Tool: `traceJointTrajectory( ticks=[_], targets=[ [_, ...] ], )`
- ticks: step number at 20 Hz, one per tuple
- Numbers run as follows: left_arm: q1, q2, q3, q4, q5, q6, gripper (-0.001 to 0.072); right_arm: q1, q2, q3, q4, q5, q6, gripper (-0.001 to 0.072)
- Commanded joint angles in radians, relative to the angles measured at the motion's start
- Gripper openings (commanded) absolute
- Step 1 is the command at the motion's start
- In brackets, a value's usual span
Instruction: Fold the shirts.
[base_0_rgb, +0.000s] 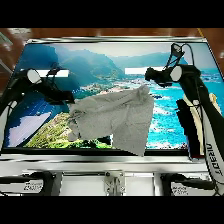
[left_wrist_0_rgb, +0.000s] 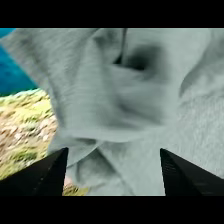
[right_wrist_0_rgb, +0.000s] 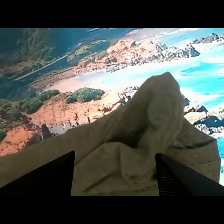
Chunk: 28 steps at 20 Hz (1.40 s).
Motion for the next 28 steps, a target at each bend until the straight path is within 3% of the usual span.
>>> traceJointTrajectory(
  ticks=[1, 3, 5, 7, 11, 14, 22, 24, 26, 27, 28],
  targets=[
    [0.135, 0.016, 0.103, 0.024, -0.291, 0.048, 0.0688, -0.061, 0.098, 0.021, 0.061, 0.153, -0.176, 0.0621],
    [0.238, 0.076, 0.061, -0.014, -0.361, 0.08, 0.0683, -0.14, 0.161, 0.02, -0.034, 0.39, -0.255, 0.0621],
    [0.328, 0.157, -0.072, -0.086, -0.36, 0.108, 0.0683, -0.237, 0.188, -0.011, -0.027, 0.587, -0.37, 0.062],
    [0.392, 0.237, -0.283, -0.158, -0.314, 0.117, 0.0683, -0.325, 0.206, -0.097, 0.045, 0.655, -0.418, 0.0621],
    [0.4, 0.291, -0.638, -0.32, -0.154, 0.172, 0.0681, -0.414, 0.212, -0.293, 0.234, 0.609, -0.434, 0.0621],
    [0.366, 0.287, -0.775, -0.365, -0.01, 0.175, 0.0681, -0.409, 0.212, -0.355, 0.256, 0.554, -0.433, 0.0621],
    [0.273, 0.261, -0.827, -0.402, 0.221, 0.17, 0.0667, -0.409, 0.212, -0.359, 0.246, 0.507, -0.431, 0.0621],
    [0.241, 0.237, -0.827, -0.45, 0.271, 0.171, 0.054, -0.409, 0.212, -0.359, 0.246, 0.494, -0.428, 0.0621],
    [0.202, 0.204, -0.826, -0.482, 0.304, 0.17, 0.0515, -0.409, 0.211, -0.359, 0.246, 0.488, -0.424, 0.0621],
    [0.184, 0.184, -0.826, -0.483, 0.307, 0.17, 0.0455, -0.409, 0.209, -0.359, 0.243, 0.488, -0.422, 0.0621],
    [0.177, 0.169, -0.826, -0.483, 0.305, 0.17, 0.0207, -0.409, 0.205, -0.359, 0.233, 0.489, -0.416, 0.0621]
  ],
)
